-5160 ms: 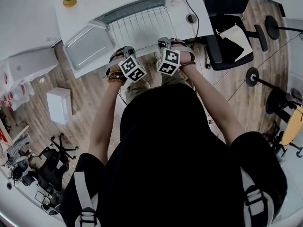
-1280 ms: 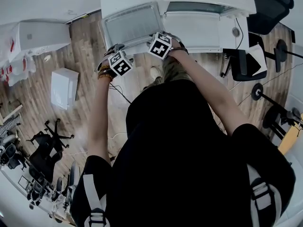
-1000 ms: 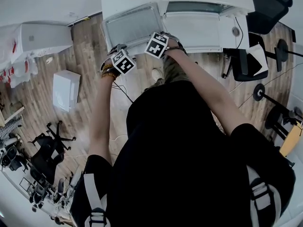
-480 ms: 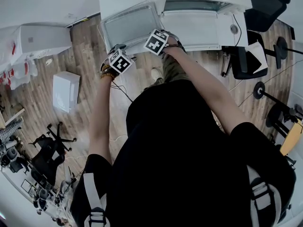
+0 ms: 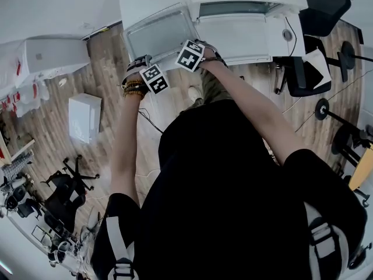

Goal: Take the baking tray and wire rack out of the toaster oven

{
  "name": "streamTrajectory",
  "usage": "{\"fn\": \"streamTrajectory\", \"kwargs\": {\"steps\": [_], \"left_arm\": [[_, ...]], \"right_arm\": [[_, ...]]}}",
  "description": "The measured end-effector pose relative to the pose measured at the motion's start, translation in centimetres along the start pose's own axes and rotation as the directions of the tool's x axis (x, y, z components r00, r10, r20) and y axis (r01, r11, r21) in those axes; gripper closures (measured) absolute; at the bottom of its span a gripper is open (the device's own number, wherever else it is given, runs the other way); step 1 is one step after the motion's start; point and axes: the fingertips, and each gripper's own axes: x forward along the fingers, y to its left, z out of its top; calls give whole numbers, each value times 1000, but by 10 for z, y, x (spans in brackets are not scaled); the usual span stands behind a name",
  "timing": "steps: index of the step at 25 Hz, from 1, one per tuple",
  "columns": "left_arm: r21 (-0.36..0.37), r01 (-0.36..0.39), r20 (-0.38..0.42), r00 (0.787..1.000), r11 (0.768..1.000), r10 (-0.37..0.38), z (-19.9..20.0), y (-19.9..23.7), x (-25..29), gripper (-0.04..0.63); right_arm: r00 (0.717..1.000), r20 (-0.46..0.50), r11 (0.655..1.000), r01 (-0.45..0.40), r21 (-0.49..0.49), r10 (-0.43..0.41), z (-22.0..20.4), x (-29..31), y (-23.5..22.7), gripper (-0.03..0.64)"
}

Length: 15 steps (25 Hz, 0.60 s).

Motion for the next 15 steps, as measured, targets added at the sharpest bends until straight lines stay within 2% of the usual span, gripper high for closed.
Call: {"fn": "streamTrajectory", "kwargs": {"steps": [1, 3, 6, 8, 9, 11, 13, 15], "left_arm": [[17, 2, -12, 1000, 1000, -2, 0, 2, 0, 268], [-18, 14, 15, 1000, 1000, -14, 5, 7, -3, 268], [-145, 33, 131, 991, 989, -14, 18, 16, -16, 268], [-255, 59, 239, 971, 965, 4, 27, 22, -29, 268], [-322, 80, 299, 954, 943, 20, 31, 26, -36, 268], [-453, 133, 417, 905, 881, 78, 38, 38, -53, 268], [-555, 173, 510, 843, 814, 169, 42, 54, -74, 268], [-623, 181, 560, 782, 761, 273, 43, 71, -98, 269]], "right_arm": [[1000, 16, 1000, 5, -23, -5, 4, -2, 1, 448], [999, 50, 999, 12, -46, -10, 14, -6, 2, 448], [994, 104, 1000, 18, -11, -16, 22, -15, -3, 448], [990, 137, 1000, 16, 21, -19, 23, -23, -10, 448], [987, 160, 999, 13, 38, -19, 23, -28, -12, 448], [976, 219, 997, 2, 78, -19, 27, -40, -17, 448], [956, 291, 991, -8, 130, -31, 32, -56, -24, 448], [932, 357, 984, -5, 177, -59, 36, -74, -32, 448]]}}
